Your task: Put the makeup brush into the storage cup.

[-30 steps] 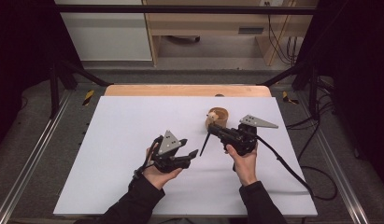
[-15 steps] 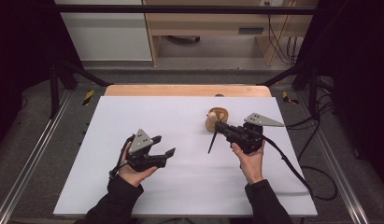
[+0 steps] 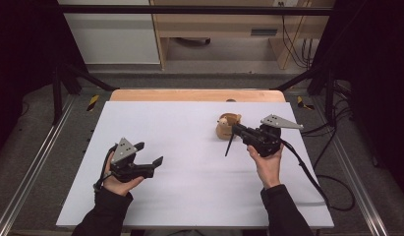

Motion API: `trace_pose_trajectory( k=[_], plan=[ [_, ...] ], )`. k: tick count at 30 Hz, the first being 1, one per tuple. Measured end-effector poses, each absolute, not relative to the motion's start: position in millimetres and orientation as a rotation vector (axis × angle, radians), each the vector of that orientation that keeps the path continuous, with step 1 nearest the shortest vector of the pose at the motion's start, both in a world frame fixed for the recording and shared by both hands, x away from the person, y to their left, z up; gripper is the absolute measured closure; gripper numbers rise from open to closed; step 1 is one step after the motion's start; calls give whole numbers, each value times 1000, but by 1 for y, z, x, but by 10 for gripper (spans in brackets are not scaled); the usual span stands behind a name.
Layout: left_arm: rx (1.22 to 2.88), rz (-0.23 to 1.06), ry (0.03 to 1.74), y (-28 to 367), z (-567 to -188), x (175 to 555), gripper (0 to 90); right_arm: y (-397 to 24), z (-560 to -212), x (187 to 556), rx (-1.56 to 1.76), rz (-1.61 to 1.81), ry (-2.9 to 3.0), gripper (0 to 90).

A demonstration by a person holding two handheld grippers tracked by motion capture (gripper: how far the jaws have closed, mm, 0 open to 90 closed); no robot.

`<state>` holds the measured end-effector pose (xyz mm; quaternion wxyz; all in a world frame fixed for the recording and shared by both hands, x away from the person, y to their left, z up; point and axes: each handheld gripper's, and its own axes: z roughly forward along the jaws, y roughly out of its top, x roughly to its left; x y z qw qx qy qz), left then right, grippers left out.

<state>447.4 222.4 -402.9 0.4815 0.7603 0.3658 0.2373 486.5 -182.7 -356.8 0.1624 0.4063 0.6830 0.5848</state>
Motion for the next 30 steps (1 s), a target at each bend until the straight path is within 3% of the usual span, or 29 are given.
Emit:
trace_pose_trajectory(
  k=[19,30],
  plan=[
    [1838,606,894,253,-407,446,50,-178,-342,509,1166,1619,1886,836],
    [1850,601,895,257,-409,448,49,-177,-342,525,1199,1567,1833,835]
  ],
)
